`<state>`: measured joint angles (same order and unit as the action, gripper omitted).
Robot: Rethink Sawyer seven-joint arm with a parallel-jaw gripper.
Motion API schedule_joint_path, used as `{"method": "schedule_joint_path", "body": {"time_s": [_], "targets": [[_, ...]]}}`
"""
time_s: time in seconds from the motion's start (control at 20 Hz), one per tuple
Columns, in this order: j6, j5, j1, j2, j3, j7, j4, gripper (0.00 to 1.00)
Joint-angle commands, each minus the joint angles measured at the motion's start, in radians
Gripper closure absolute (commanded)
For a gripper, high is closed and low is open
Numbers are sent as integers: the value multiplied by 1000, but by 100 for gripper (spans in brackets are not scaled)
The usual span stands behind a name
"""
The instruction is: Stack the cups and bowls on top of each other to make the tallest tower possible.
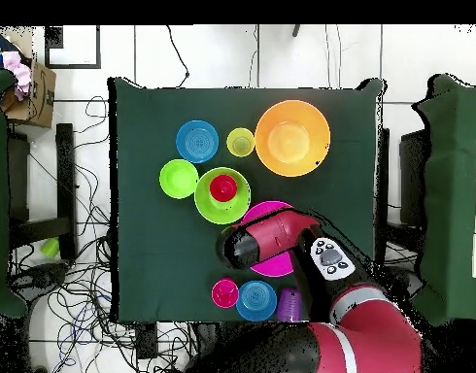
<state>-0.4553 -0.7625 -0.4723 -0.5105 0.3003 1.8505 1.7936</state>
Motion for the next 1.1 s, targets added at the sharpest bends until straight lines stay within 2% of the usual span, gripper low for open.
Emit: {"method": "schedule_joint_path", "body": {"time_s": [0.05,0.65,0.85,1.0,1.1], "targets": [[61,-65,28,22,3,2,-72,100],[50,-60,20,3,7,-11,-47,100],[12,-19,-2,-89,33,-33,37,100],[-73,57,-46,-240,90,-105,142,100],[-112,90,-61,-303,108,-128,180,100]]}}
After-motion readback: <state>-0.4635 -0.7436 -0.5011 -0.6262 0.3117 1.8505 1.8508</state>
